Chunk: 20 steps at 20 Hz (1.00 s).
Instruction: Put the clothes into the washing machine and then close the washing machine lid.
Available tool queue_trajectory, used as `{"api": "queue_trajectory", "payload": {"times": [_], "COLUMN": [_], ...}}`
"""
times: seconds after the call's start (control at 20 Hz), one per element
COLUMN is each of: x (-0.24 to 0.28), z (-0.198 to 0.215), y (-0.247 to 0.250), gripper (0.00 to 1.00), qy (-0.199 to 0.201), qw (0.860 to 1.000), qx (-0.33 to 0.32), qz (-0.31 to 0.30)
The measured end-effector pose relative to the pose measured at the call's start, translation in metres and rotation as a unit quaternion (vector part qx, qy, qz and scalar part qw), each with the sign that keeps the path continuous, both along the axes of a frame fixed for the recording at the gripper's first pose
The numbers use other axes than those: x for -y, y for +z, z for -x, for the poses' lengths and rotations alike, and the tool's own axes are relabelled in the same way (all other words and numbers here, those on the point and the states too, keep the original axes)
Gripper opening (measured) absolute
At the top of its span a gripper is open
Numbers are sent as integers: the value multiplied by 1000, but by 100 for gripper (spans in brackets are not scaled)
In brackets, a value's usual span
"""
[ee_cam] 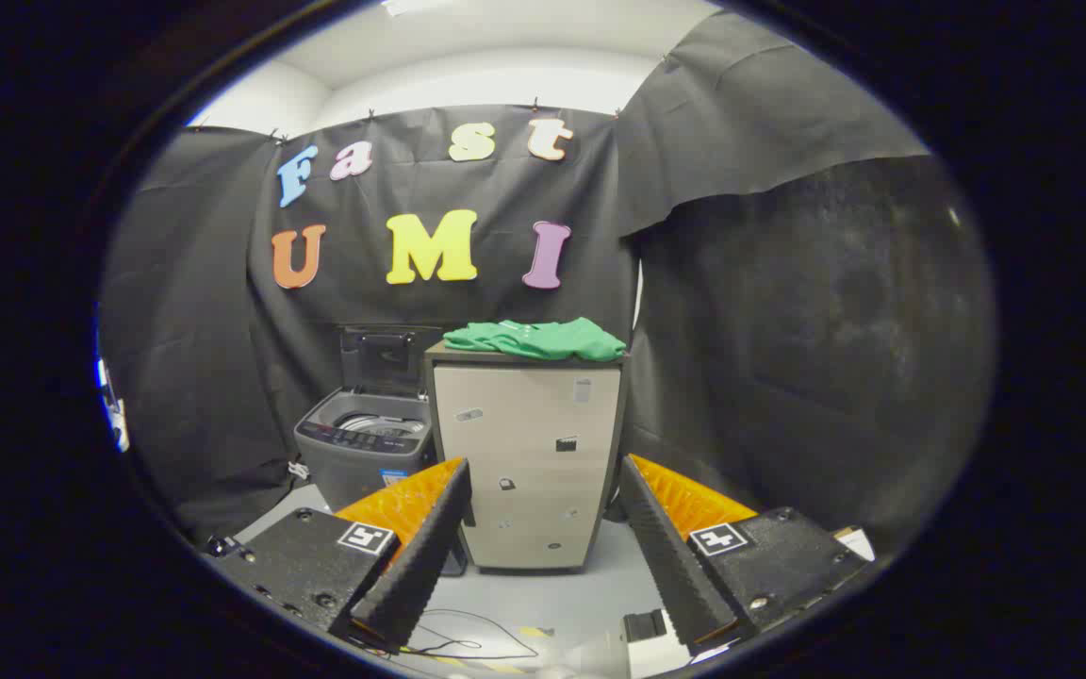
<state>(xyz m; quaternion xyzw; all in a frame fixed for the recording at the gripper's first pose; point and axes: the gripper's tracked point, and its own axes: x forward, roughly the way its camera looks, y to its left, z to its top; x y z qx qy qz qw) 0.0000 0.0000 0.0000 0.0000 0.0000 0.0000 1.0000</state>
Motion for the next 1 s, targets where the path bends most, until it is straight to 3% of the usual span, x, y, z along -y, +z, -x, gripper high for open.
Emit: {"api": "queue_trajectory", "payload": {"times": [1.0], "x": [-1], "z": [-15], "y": [3], "gripper": [99], "qy": [-11], "qw": [1000], "qx": [-2], "qz": [-9]}}
